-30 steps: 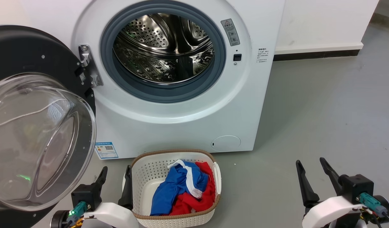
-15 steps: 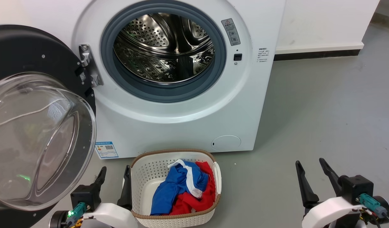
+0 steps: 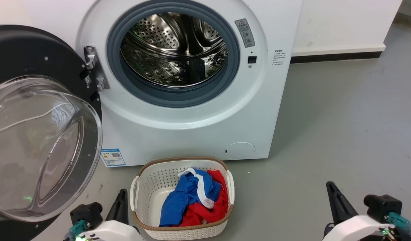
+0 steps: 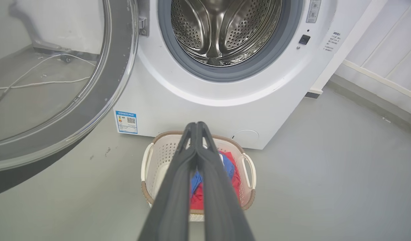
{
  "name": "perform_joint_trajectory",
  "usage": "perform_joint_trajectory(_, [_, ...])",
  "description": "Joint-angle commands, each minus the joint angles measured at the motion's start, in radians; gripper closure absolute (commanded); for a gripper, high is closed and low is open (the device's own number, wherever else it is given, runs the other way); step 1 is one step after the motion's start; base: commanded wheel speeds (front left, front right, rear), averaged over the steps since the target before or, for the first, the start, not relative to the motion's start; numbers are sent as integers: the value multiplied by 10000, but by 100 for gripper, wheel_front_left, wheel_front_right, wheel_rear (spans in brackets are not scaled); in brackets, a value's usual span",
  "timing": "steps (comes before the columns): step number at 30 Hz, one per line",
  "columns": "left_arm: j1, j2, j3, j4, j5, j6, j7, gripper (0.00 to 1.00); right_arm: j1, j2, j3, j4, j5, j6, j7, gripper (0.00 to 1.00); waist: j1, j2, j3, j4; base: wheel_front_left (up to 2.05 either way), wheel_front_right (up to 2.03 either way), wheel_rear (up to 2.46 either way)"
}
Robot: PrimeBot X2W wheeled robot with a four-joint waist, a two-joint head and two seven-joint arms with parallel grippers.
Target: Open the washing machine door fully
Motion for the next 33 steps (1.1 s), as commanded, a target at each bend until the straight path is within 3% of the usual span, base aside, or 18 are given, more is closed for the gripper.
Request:
perform_joint_trajectory(1, [-270,39,153,-144,-220,-92,29,100,-332,0,-46,-129,320,0,16,100,0,0,3,4,0,0,0])
perform_joint_trajectory(33, [-592,-747,1708,-131,-4241,-1244,1214,100,-768,33,-385,-9,5656,0,699,100,0,0,178,184,0,0,0])
